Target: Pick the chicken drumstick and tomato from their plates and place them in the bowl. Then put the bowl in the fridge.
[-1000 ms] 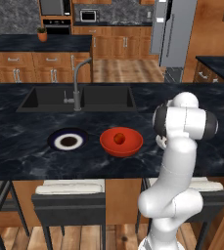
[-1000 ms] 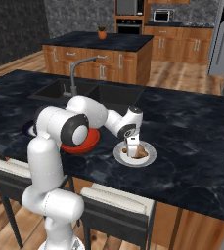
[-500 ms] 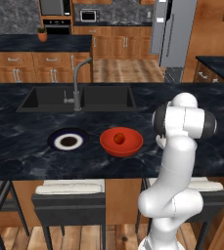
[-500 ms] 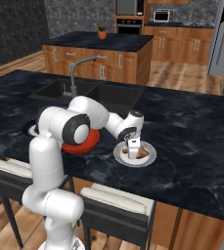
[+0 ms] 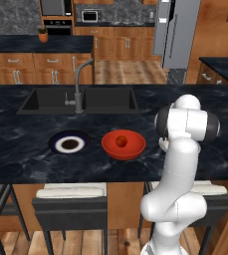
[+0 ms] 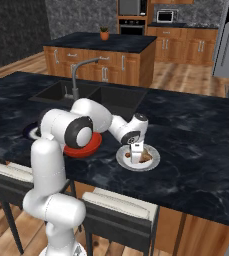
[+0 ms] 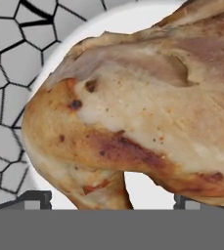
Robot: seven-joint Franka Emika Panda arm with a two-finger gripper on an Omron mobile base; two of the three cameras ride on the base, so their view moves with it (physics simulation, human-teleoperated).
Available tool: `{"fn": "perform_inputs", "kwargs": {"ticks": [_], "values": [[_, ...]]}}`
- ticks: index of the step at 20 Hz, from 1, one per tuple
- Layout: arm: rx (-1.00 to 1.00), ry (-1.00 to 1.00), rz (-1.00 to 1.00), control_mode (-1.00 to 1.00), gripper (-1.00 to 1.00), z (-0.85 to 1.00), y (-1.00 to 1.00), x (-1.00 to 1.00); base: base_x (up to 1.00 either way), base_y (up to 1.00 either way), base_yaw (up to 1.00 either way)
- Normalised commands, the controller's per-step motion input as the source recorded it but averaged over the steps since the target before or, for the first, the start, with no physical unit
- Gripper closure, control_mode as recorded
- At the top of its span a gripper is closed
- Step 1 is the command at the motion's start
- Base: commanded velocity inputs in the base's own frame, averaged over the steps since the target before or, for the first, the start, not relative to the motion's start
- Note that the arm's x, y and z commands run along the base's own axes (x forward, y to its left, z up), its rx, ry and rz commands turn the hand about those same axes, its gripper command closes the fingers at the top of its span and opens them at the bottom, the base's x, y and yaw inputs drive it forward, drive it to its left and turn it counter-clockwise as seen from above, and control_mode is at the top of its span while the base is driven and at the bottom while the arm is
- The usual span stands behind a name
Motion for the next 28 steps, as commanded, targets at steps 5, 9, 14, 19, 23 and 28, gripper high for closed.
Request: {"fn": "perform_inputs", "kwargs": {"ticks": [5, 9, 14, 19, 23, 28], "values": [[0.0, 0.0, -0.01, -1.0, 1.0, -0.03, 0.14, 0.0, 0.0, 0.0, 0.0], [0.0, 0.0, 0.02, -1.0, 1.0, 0.0, 0.08, -0.03, 0.0, 0.0, 0.0], [0.0, 0.0, 0.04, -1.0, 1.0, 0.09, 0.02, -0.06, 0.0, 0.0, 0.0], [-0.07, 0.0, 0.04, -1.0, 1.0, 0.34, 0.0, -0.1, 0.0, 0.0, 0.0], [-0.12, 0.0, 0.07, -1.0, 1.0, 0.49, 0.15, -0.11, 0.0, 0.0, 0.0], [-0.04, 0.0, 0.25, -1.0, 1.0, 0.46, 0.32, -0.06, 0.0, 0.0, 0.0]]}}
